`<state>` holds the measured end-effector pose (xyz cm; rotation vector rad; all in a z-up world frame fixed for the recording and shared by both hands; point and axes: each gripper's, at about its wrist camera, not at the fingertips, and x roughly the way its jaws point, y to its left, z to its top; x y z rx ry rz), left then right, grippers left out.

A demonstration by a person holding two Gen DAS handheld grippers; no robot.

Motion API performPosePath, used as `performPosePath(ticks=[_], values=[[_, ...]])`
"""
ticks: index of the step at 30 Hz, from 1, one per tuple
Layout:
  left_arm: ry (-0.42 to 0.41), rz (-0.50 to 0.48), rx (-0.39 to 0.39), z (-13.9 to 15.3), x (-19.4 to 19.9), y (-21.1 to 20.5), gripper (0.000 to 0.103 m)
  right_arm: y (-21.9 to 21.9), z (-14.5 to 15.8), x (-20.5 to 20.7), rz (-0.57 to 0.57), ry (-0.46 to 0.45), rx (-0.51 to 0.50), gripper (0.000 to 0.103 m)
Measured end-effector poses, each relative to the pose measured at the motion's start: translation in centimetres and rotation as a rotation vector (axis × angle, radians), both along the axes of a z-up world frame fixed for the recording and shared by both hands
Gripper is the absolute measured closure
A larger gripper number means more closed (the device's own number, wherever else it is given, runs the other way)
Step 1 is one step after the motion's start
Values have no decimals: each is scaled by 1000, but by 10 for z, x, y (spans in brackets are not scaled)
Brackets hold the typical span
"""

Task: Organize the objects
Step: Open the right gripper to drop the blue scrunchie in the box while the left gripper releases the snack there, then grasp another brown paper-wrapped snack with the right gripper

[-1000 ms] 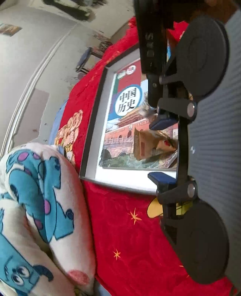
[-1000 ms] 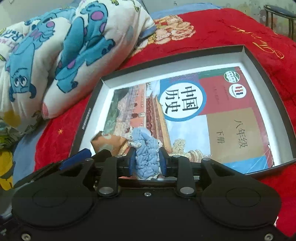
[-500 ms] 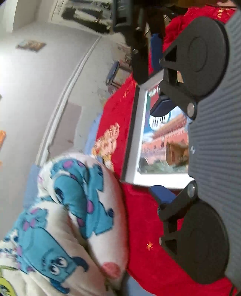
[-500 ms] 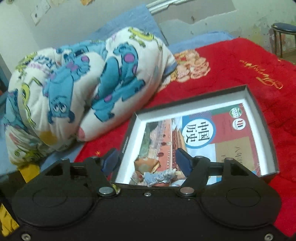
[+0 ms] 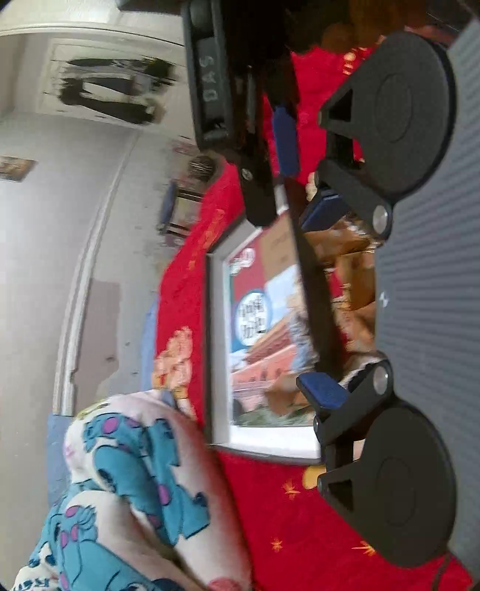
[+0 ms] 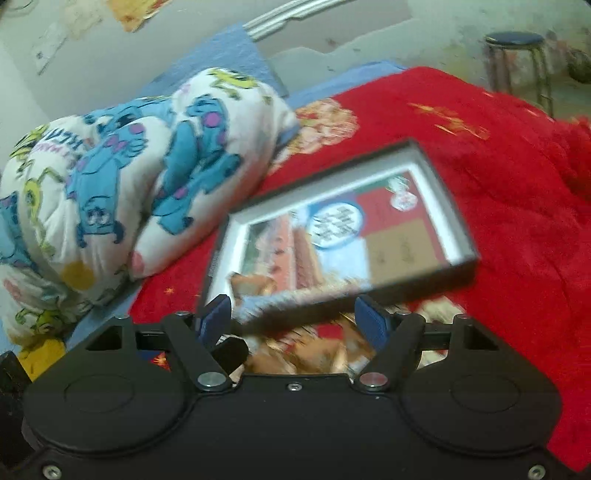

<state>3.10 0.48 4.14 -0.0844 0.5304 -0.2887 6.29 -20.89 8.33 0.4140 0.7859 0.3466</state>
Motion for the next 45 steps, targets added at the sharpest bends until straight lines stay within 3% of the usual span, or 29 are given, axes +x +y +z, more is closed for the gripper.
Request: performPosePath(ticks=[3, 7, 16, 21, 27, 31, 33, 45], values=[[70, 32, -24, -10, 3, -2, 13, -10, -8, -3, -33, 3, -50, 30], [115, 64, -20, -22, 9, 0, 14, -11, -19, 1, -14, 43, -34, 32], [190, 105, 59, -40, 21, -9, 38, 18, -28, 2, 61, 16, -153, 36], [200, 105, 111, -47, 24, -14, 53, 33, -41, 10, 100, 13, -269, 47], [199, 114, 132, -50, 27, -19, 55, 33, -50, 18, 58, 12, -308, 51], [228, 116, 119, -55, 32, -18, 52, 21, -63, 27, 13, 64, -288, 54], [238, 124, 119, -57, 34, -20, 58, 18, -70, 27, 11, 76, -276, 54], [226, 126, 148, -53, 29, -24, 65, 24, -68, 21, 55, 33, -317, 64]])
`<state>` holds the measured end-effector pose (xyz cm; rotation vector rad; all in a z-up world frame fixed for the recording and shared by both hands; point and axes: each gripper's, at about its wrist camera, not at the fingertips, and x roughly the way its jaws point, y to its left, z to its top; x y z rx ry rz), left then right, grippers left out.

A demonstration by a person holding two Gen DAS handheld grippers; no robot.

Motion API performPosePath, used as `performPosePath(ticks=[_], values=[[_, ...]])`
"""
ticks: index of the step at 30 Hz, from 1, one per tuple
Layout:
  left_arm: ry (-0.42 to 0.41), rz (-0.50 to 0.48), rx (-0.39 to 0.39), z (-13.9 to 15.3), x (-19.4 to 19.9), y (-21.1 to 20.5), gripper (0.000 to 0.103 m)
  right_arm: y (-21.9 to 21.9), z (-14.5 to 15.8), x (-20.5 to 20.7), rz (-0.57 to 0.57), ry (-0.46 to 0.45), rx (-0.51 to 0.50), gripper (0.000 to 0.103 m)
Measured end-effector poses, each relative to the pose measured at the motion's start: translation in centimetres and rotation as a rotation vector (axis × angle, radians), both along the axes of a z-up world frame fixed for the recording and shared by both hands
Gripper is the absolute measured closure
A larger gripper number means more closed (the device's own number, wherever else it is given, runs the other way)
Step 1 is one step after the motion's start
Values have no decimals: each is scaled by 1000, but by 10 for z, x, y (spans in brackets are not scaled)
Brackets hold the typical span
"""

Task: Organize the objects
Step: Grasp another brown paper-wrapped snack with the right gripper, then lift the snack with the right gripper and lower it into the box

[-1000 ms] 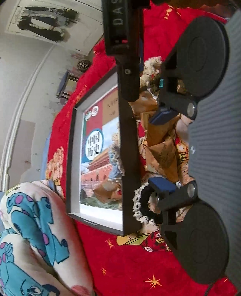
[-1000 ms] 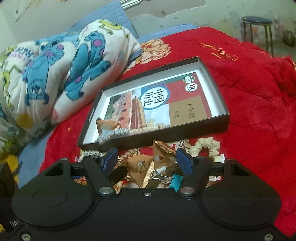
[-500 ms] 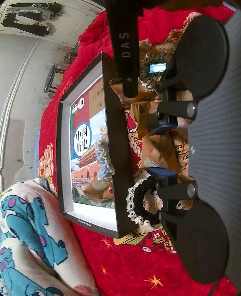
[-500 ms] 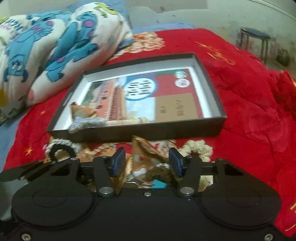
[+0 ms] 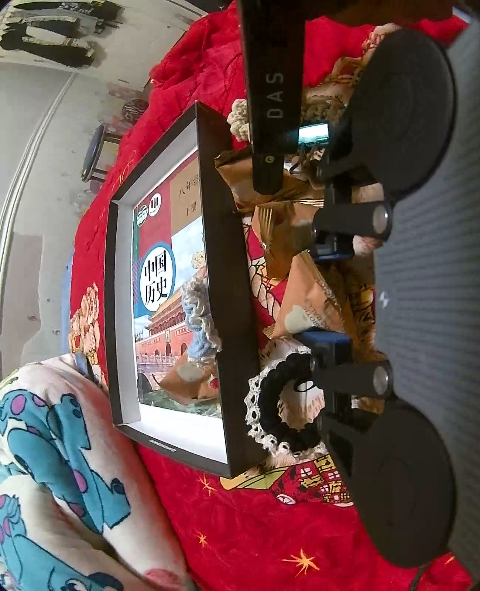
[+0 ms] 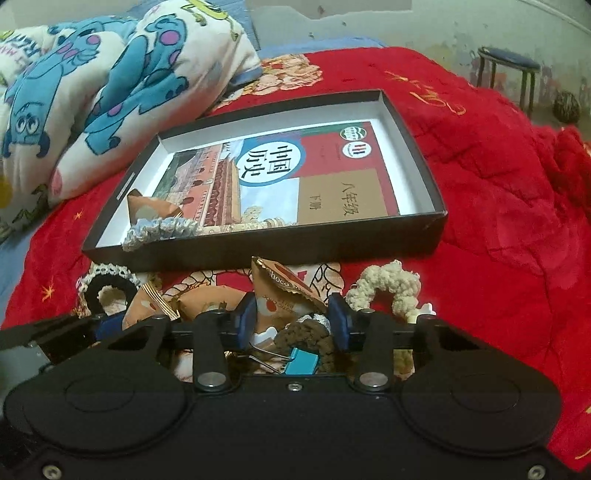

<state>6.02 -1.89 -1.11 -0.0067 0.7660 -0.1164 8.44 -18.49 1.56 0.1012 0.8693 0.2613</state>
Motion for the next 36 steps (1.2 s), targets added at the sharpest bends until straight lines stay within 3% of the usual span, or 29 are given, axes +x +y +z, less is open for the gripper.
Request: performPosePath(ticks=[16, 36], values=[[-4, 14, 2, 5, -4, 3, 65, -6, 15, -2, -8, -15, 50, 67], [-150, 19, -64, 34, -20, 18, 65, 0, 34, -8, 17, -50, 100, 67]])
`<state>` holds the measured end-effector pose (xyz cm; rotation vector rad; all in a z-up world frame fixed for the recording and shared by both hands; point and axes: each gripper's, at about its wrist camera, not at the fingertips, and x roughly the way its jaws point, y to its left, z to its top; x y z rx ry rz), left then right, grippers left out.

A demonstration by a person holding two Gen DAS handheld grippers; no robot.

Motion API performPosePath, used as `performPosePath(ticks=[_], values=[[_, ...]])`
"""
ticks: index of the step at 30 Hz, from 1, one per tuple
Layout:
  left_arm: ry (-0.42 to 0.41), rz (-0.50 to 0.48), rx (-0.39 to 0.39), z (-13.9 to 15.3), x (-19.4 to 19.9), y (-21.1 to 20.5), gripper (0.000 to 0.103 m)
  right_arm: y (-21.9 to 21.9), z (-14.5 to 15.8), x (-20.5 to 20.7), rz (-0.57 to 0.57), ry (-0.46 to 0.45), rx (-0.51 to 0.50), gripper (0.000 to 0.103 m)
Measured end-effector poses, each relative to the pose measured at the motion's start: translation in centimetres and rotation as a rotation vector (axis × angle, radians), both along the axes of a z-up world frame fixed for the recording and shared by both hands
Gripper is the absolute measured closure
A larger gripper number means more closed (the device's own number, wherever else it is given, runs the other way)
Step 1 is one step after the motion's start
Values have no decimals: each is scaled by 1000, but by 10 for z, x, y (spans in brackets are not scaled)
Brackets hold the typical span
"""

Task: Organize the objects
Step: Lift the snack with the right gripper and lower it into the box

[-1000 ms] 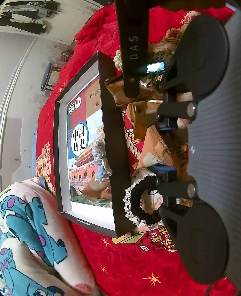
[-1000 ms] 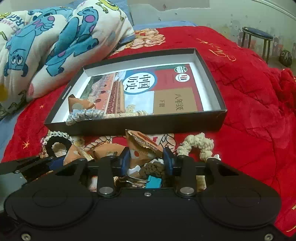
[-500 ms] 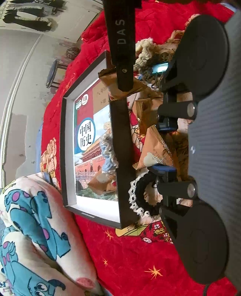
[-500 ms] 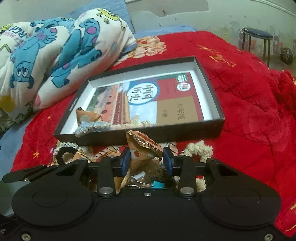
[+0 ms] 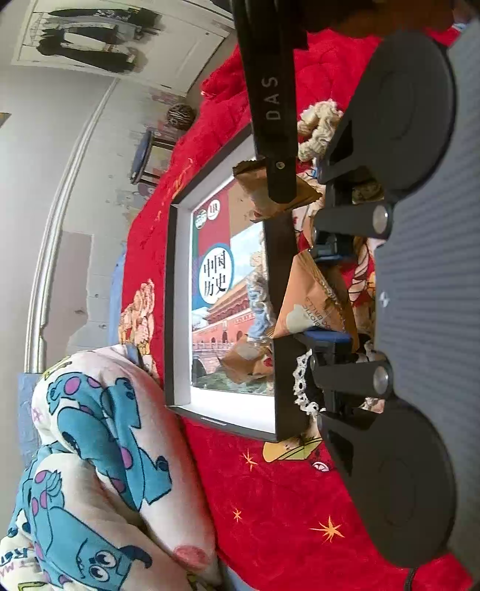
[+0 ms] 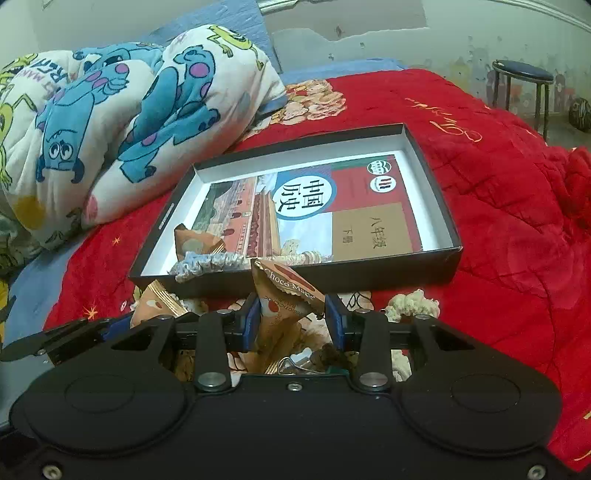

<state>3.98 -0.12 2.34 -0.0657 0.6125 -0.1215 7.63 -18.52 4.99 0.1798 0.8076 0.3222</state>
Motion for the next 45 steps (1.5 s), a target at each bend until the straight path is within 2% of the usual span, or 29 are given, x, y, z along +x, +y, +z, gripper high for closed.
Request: performPosePath(ticks=[11, 15, 20, 24, 29, 34, 37, 41, 45], values=[[-32, 14, -29, 5, -2, 7, 65, -1, 4, 5, -16, -2, 26, 67], [-67, 17, -30, 6, -4, 8, 65, 4, 17, 12, -30, -42, 48, 67], [-91, 37, -85, 13, -4, 16, 65, 12, 39, 22, -57, -85, 103, 67], [-192, 53, -104, 32, -5, 24, 65, 25, 56, 24, -44, -140, 97, 67], [-369, 74, -59, 65, 4, 23, 65, 28, 87, 28, -43, -221, 120, 67], [-392, 76, -158, 90, 26, 21, 65, 7, 116, 31, -123, -317, 138, 67], [-405, 50, -141, 91, 39, 8, 65, -6, 113, 34, -166, -306, 166, 67], [-382, -5, -143, 85, 61, -11, 65, -21, 91, 45, -233, -236, 198, 67], [-372, -80, -105, 61, 77, -29, 65, -39, 67, 57, -317, -186, 216, 67]])
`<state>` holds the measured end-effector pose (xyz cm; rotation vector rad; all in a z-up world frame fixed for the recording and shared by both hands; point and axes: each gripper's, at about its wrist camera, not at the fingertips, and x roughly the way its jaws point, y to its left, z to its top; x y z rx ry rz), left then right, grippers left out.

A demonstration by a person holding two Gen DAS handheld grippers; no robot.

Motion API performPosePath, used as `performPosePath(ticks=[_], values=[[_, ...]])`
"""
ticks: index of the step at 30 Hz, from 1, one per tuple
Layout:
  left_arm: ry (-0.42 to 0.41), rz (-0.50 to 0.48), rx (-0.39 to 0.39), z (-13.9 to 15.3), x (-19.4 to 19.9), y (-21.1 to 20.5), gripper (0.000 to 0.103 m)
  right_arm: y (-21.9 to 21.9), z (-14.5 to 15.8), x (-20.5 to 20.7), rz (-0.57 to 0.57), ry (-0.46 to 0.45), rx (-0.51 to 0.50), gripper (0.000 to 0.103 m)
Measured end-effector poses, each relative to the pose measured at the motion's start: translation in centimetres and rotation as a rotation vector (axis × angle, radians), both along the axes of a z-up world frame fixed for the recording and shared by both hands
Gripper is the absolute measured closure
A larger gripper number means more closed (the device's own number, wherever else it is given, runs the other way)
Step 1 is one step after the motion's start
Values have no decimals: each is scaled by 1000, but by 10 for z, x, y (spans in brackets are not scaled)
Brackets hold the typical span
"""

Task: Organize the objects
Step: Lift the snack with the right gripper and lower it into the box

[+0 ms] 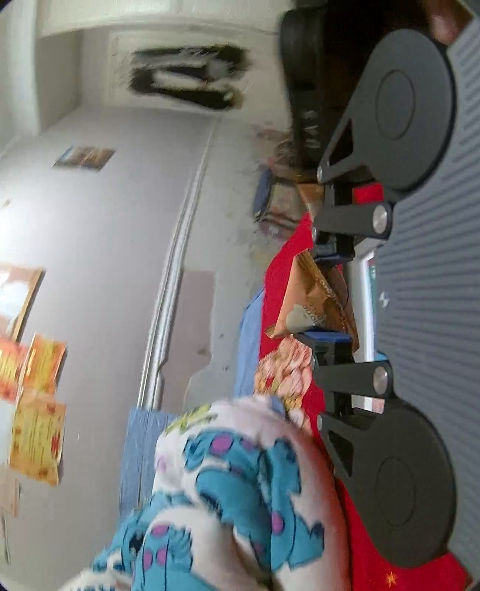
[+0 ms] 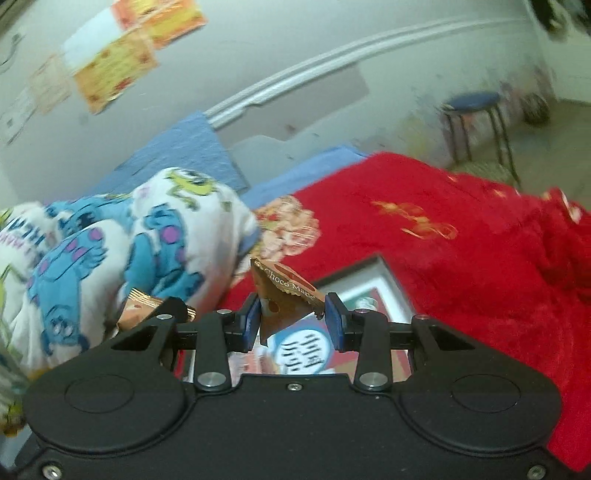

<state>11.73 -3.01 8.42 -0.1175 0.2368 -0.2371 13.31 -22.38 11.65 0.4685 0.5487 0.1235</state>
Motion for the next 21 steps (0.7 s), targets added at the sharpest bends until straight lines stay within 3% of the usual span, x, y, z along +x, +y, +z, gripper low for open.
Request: performPosePath(ticks=[8, 17, 21], values=[[164, -23, 59, -60, 1, -5, 65, -21, -45, 10, -96, 122, 18, 67], [187, -21, 88, -69, 0, -10, 65, 5, -71, 2, -48, 210, -44, 67], [198, -29, 109, -76, -1, -17, 65, 13, -76, -3, -9, 197, -75, 67]])
